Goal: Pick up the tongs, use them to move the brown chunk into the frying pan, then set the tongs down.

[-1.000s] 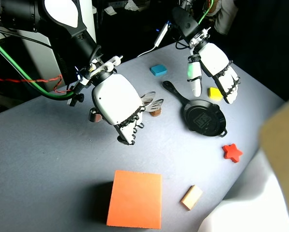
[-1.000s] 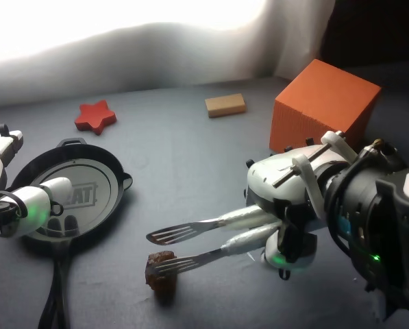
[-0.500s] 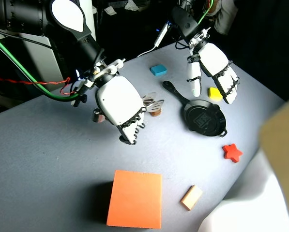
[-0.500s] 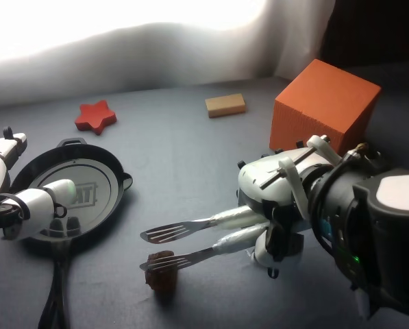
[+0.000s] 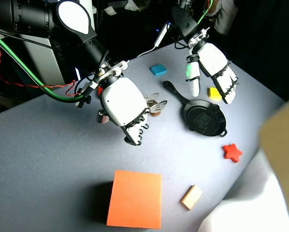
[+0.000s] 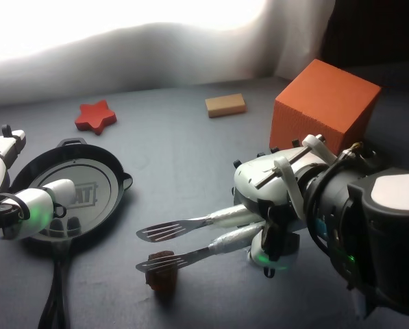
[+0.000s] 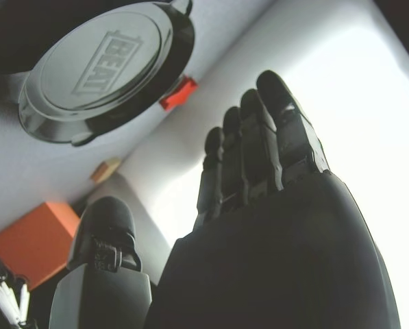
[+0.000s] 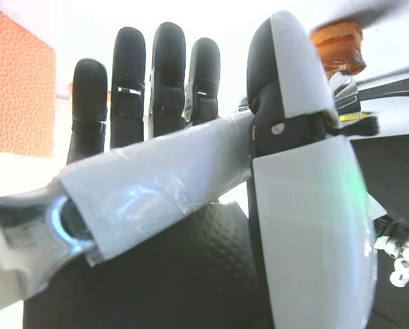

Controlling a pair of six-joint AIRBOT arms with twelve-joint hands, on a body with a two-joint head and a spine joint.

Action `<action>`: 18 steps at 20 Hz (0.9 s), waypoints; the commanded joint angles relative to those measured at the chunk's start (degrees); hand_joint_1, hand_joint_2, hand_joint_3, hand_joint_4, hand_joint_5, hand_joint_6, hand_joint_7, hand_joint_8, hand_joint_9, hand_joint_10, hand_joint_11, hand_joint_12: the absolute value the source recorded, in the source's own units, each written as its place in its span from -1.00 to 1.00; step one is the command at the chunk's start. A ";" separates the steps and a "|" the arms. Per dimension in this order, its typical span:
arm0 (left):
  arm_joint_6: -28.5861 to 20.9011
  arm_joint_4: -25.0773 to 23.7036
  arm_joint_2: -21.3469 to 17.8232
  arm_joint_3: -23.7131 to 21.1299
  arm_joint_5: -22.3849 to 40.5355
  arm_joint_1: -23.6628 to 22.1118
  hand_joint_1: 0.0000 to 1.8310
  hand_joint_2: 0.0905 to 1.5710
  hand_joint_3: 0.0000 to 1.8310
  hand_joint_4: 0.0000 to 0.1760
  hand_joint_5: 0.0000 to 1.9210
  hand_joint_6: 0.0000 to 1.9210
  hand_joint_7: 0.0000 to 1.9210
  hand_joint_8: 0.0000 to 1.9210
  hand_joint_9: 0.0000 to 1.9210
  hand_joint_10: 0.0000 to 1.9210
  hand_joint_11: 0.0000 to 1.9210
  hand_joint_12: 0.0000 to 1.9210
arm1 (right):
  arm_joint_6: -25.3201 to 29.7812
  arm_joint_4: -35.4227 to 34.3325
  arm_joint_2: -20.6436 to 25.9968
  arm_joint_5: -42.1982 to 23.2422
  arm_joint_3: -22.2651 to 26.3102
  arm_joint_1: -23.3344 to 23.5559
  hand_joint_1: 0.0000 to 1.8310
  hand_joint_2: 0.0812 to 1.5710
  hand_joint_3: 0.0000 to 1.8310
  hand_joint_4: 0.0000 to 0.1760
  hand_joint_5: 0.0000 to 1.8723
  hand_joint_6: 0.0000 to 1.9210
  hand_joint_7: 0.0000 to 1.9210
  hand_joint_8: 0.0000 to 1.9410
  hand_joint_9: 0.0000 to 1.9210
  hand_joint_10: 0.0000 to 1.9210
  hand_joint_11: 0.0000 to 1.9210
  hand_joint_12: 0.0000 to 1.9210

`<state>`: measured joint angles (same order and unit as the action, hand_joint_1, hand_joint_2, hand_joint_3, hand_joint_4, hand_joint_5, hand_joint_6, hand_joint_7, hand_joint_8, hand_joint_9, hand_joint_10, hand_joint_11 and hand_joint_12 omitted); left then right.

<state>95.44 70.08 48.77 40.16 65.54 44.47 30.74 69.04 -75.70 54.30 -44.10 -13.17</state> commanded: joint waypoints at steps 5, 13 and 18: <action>-0.29 -3.14 -0.34 0.32 5.45 -0.23 -0.92 0.59 -1.00 -0.85 -0.90 -1.00 -0.84 -1.00 -0.82 -1.00 -1.00 -0.32 | -0.04 2.26 0.65 0.03 0.39 0.43 0.19 0.36 -1.00 -1.00 -0.23 -0.77 -0.10 -1.00 -0.45 -0.29 -0.87 0.64; -0.29 -3.15 -0.34 0.32 5.45 -0.53 -0.93 0.58 -1.00 -0.87 -0.89 -1.00 -0.84 -1.00 -0.82 -1.00 -1.00 -0.35 | 0.03 2.07 1.14 0.18 1.60 -0.14 0.20 0.34 -1.00 -1.00 -0.43 -0.49 -0.14 -0.99 -0.52 -0.21 -0.95 0.70; -0.28 -3.17 -0.34 0.32 5.45 -0.67 -0.90 0.58 -1.00 -0.93 -0.89 -1.00 -0.84 -1.00 -0.83 -1.00 -1.00 -0.35 | 0.03 2.08 0.64 0.10 1.39 -0.60 0.20 0.36 -1.00 -1.00 -0.45 -0.47 -0.16 -1.00 -0.53 -0.23 -0.97 0.71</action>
<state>95.42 70.06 48.77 40.21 65.54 44.27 30.63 67.33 -75.16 54.65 -42.87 -13.89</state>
